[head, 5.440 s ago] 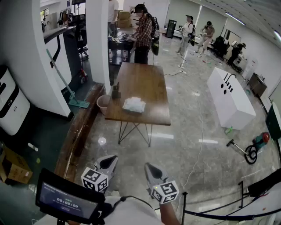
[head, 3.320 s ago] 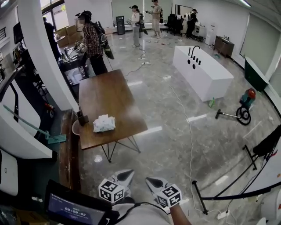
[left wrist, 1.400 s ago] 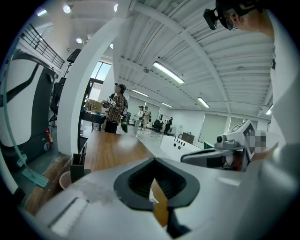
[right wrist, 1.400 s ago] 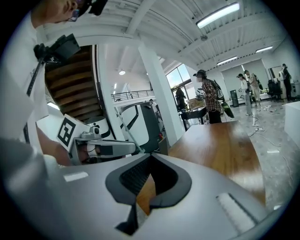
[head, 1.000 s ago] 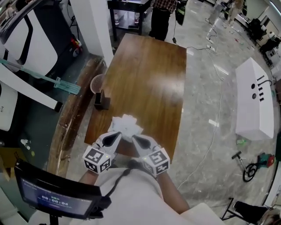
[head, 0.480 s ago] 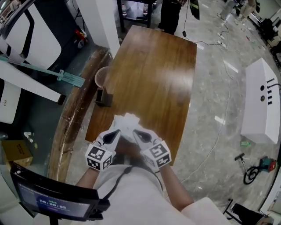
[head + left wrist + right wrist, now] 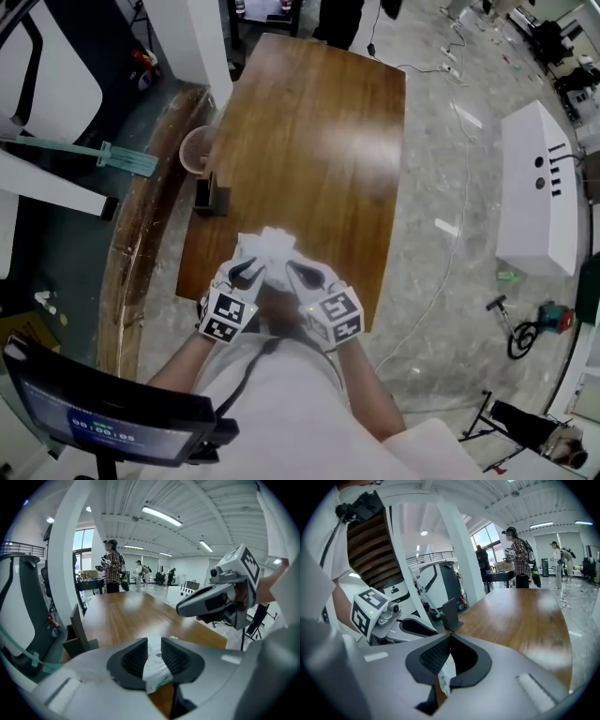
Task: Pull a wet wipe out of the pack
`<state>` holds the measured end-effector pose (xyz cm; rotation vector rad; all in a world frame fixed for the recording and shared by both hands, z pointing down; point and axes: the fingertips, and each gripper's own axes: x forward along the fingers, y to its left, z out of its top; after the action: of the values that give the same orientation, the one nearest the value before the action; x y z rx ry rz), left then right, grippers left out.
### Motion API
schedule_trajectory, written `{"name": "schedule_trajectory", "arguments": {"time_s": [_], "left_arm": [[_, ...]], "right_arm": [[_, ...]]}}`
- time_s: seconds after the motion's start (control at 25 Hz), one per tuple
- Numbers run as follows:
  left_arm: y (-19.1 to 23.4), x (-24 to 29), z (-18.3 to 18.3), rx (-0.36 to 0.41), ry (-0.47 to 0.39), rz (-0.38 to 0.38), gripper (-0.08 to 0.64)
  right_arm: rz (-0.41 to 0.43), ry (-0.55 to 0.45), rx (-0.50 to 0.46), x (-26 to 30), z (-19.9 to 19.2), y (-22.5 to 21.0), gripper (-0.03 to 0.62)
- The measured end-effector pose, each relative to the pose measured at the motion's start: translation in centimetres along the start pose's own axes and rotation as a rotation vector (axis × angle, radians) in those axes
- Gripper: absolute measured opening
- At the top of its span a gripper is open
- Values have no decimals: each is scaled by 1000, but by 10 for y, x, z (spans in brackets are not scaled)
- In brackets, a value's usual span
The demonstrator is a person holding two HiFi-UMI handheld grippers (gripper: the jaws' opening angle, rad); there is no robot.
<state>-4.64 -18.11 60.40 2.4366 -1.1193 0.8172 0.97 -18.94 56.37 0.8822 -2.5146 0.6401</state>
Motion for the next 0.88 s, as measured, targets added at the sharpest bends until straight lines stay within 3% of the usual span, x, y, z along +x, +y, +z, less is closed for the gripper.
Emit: {"name": "schedule_trajectory", "arguments": {"time_s": [0.2, 0.4, 0.56, 0.88], "left_arm": [[-2, 20, -14, 38, 33, -6, 121], [3, 30, -19, 39, 52, -29, 119], [3, 32, -18, 23, 52, -48, 26], [11, 35, -23, -20, 37, -69, 5]], "right_arm": [[-75, -52, 64, -5, -1, -3, 5], [-123, 7, 69, 1, -11, -1, 5], [-144, 13, 91, -2, -12, -2, 5], [-174, 27, 103, 2, -24, -6, 5]]}}
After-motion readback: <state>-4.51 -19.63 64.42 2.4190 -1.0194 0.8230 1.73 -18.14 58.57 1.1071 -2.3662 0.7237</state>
